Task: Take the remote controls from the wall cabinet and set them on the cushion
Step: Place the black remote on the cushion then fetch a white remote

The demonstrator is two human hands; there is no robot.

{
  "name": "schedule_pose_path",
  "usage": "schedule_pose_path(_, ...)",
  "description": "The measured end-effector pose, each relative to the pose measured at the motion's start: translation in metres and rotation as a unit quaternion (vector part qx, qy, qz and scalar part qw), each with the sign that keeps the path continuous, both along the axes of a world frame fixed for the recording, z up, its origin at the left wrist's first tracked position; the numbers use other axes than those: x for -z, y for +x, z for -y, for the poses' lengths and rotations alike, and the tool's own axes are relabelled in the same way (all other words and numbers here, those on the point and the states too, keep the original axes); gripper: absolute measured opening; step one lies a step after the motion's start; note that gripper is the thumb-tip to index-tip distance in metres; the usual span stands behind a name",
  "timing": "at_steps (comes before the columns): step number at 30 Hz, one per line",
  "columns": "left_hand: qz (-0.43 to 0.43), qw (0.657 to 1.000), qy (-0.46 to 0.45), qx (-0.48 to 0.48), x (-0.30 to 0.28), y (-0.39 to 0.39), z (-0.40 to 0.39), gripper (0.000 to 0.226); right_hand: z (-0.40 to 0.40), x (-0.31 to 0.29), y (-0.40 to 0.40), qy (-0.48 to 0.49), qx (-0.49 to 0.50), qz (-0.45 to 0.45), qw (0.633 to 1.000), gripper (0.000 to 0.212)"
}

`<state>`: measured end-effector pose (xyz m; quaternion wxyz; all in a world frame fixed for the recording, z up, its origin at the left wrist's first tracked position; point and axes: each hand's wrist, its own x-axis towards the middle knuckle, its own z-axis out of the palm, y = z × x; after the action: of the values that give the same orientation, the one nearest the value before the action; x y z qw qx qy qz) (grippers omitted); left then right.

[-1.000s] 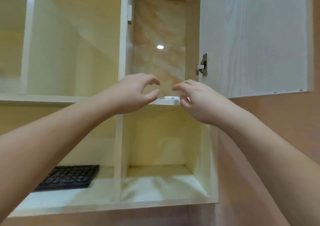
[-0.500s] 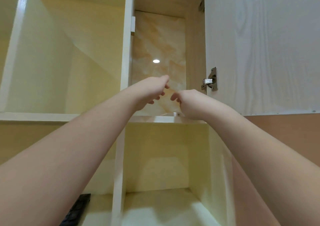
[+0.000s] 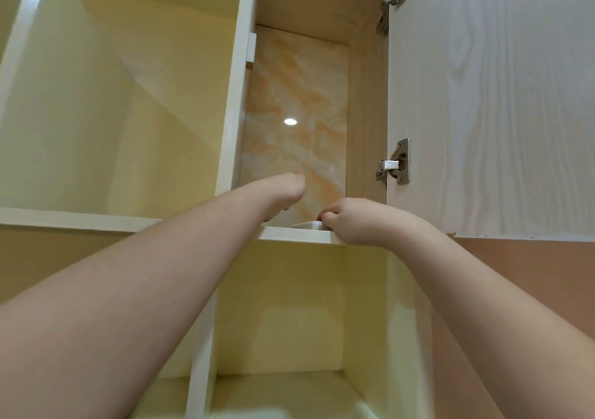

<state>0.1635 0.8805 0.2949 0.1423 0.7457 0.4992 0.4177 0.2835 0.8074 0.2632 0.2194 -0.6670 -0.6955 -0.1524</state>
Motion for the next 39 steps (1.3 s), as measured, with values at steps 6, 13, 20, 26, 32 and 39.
schedule_pose_path(6,-0.042,0.999,-0.017,-0.029,0.002,-0.003,-0.006,0.059,0.007,0.004,0.004,0.019,-0.036,-0.007,0.999,0.038)
schedule_pose_path(13,-0.054,0.997,-0.057,-0.016,0.005,-0.003,-0.004,0.054,0.012,0.007,0.003,0.058,-0.067,-0.037,0.995,0.033)
schedule_pose_path(20,-0.057,0.996,-0.059,-0.025,0.007,-0.003,-0.001,0.049,0.008,0.005,-0.002,0.075,-0.059,-0.07,0.993,0.035)
schedule_pose_path(26,-0.077,0.993,-0.093,-0.014,0.007,-0.003,0.013,0.049,0.005,0.004,-0.005,0.093,-0.052,-0.118,0.987,0.038)
schedule_pose_path(32,0.012,0.998,-0.057,-0.013,0.01,-0.005,0.01,0.05,0.013,0.007,0.001,0.091,-0.061,-0.141,0.984,0.038)
schedule_pose_path(39,0.107,0.993,-0.059,-0.001,0.011,-0.003,0.016,0.052,0.027,0.013,0.005,0.059,-0.032,-0.118,0.991,0.052)
